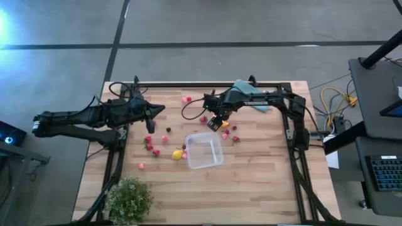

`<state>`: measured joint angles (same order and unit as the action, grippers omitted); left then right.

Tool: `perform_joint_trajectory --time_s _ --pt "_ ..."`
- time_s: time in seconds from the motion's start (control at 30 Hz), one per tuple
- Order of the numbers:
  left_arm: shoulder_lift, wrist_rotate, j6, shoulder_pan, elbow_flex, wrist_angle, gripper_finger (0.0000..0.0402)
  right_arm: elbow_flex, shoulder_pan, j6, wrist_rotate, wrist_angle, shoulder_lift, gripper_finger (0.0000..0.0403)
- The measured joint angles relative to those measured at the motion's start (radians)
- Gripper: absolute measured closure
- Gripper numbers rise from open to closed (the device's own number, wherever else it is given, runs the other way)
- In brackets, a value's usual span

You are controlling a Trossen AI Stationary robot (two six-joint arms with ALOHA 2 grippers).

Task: Pick and placing Produce into tupperware
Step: Put the yellow banana into the transparent bin

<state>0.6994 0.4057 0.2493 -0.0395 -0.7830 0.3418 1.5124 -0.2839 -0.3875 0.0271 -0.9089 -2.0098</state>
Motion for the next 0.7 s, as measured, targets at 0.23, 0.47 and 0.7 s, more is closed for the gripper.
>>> perform_joint_trajectory --time_s 0.23,0.47,0.7 --pt "0.001 0.0 0.003 0.0 0.0 -0.001 0.0402 0.0 0.002 -0.044 0.069 0.0 -0.003 0.0149" --pt "0.007 0.026 0.002 0.0 0.0 -0.002 0.0402 -0.001 0.005 -0.049 0.071 0.02 -0.018 0.0118" --pt "0.014 0.042 0.002 0.0 0.0 -0.002 0.0402 0.001 0.02 -0.005 0.075 0.045 -0.073 0.0117"
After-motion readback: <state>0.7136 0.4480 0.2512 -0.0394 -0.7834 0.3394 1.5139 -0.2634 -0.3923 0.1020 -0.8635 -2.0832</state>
